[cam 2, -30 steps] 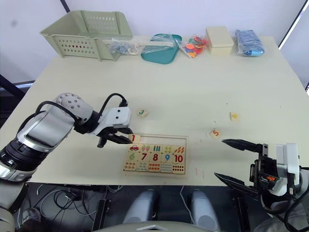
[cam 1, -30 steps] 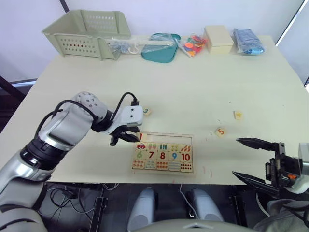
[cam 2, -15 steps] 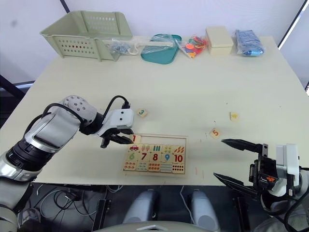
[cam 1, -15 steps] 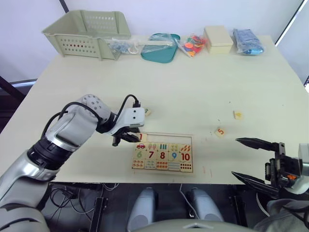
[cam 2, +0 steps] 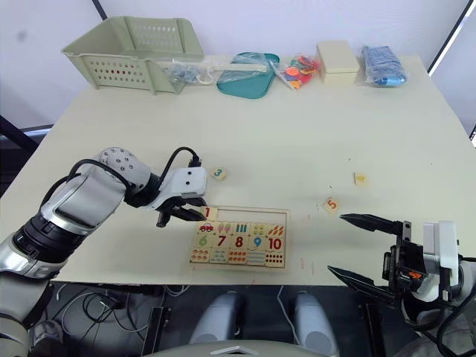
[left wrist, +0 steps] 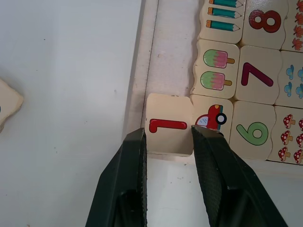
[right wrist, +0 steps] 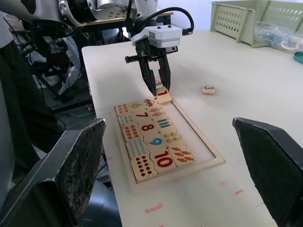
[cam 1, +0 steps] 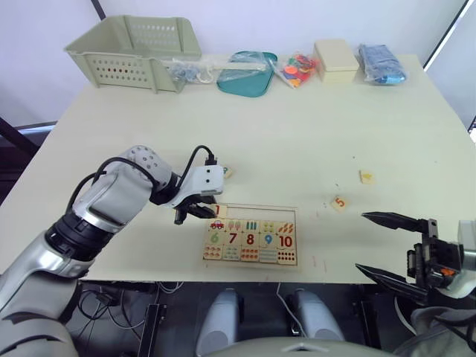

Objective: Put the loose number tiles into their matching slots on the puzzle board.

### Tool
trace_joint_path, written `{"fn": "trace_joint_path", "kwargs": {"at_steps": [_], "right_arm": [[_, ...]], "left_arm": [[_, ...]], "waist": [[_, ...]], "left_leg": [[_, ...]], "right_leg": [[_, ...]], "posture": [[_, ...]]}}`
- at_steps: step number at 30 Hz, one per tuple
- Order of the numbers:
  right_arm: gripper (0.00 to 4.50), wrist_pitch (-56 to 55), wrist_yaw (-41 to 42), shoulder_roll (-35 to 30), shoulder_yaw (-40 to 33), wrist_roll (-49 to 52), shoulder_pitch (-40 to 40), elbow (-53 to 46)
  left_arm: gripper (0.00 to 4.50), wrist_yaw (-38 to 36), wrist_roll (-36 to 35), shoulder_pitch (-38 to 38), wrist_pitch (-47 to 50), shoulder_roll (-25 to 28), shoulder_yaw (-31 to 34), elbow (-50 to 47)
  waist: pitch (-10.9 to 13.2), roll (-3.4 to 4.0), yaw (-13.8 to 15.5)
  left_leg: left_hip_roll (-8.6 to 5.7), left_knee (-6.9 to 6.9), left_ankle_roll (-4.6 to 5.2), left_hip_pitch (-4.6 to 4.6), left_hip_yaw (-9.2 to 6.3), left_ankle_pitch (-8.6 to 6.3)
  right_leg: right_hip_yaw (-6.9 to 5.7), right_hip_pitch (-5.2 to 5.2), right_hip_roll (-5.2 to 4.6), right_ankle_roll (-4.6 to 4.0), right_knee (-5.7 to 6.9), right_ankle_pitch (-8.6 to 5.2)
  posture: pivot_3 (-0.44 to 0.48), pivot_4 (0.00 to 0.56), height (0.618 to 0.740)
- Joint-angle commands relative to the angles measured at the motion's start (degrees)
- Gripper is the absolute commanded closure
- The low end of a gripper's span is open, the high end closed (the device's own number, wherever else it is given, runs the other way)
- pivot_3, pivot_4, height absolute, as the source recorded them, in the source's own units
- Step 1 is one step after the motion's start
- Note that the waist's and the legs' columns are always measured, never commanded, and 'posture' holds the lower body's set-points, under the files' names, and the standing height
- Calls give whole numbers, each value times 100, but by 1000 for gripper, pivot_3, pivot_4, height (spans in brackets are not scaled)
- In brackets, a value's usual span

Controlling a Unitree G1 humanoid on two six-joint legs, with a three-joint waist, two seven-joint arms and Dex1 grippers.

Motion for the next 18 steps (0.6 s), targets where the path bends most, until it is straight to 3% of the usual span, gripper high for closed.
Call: {"fn": "trace_joint_path", "kwargs": {"at_steps": [1, 18], "right_arm": [[0, -85, -22, 29, -81, 56, 13, -136], [0, -118, -72, 88, -104, 33, 108, -202]], "left_arm": [[3573, -22, 57, -37, -59, 4, 25, -85], [3573, -149, 244, -29, -348, -88, -78, 90]], "waist": [[0, 0, 0], [0, 0, 1]], "left_leg": [[0, 0, 0, 0, 0, 0], [0, 0, 0, 0, 0, 0]], "right_leg": [[0, 0, 0, 0, 0, 0], [0, 0, 0, 0, 0, 0]], "posture": [[0, 150, 740], [0, 150, 740]]}}
